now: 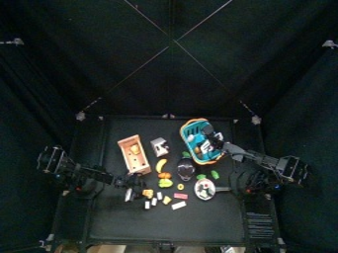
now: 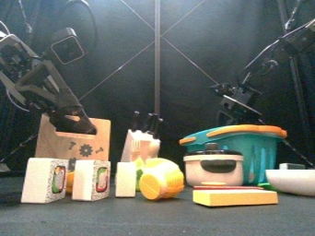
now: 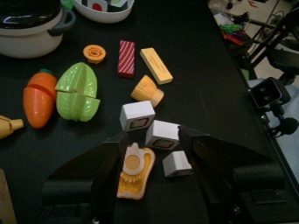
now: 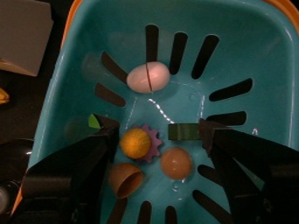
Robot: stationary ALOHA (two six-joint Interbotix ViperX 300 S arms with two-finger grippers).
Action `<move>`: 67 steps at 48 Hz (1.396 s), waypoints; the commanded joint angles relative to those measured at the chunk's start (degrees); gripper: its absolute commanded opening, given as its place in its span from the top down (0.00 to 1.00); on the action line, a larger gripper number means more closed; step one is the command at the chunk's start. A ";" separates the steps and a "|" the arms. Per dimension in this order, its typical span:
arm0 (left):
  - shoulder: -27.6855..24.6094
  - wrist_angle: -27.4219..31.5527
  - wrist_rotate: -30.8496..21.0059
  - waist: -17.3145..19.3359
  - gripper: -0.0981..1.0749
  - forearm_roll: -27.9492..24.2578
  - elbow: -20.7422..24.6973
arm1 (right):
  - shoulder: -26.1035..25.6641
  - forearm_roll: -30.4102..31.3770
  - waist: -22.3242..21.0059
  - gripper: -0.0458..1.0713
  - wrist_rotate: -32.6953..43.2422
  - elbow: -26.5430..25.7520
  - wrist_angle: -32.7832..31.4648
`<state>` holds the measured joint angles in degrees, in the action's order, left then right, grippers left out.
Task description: Grab corn bottom
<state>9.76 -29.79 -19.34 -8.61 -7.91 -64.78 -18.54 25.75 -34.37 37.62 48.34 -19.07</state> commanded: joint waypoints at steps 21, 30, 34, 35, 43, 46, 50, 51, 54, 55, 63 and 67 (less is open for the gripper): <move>0.18 -0.35 0.09 0.18 0.17 0.00 1.14 | -6.50 -2.29 18.28 0.06 0.18 -4.66 1.49; 0.18 -0.35 0.00 0.18 0.17 0.00 1.23 | -3.87 -7.73 26.63 0.06 0.18 -5.80 4.31; 0.09 -0.35 0.00 0.18 0.17 0.00 1.23 | -1.05 -9.76 29.88 0.06 0.18 -6.42 4.31; 0.18 -0.35 0.00 0.18 0.17 0.00 1.23 | -0.35 -10.02 30.50 0.06 0.26 -6.50 4.31; 0.18 -0.35 -0.09 0.18 0.17 0.00 1.23 | 6.59 -11.78 34.54 0.06 0.35 -9.93 1.32; 0.18 -0.35 -0.18 0.18 0.17 0.00 1.23 | 8.79 -12.39 35.68 0.06 0.35 -12.04 -1.76; 0.09 -0.35 -0.18 0.18 0.17 0.00 1.23 | 11.95 -12.13 38.14 0.06 0.35 -15.73 -7.56; 0.09 -0.35 -0.18 0.18 0.17 0.00 1.23 | 12.66 -11.95 38.85 0.06 0.35 -16.52 -8.88; 0.09 -0.26 -0.44 0.18 0.17 0.00 1.05 | 14.77 -11.16 41.22 0.06 0.35 -18.90 -12.04; 0.00 -0.26 -0.44 0.18 0.17 0.00 0.97 | 15.29 -10.81 42.10 0.06 0.35 -19.60 -12.83; -0.09 -0.26 -0.26 0.00 0.17 0.70 0.97 | 20.30 -9.58 48.08 0.05 0.26 -25.40 -11.78; -0.26 -0.35 -0.18 0.00 0.17 0.97 1.14 | 22.59 -10.28 49.22 0.06 0.35 -27.42 -10.81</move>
<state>9.58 -29.88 -19.60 -8.61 -7.21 -64.78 3.52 15.91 13.71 37.79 23.99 -30.94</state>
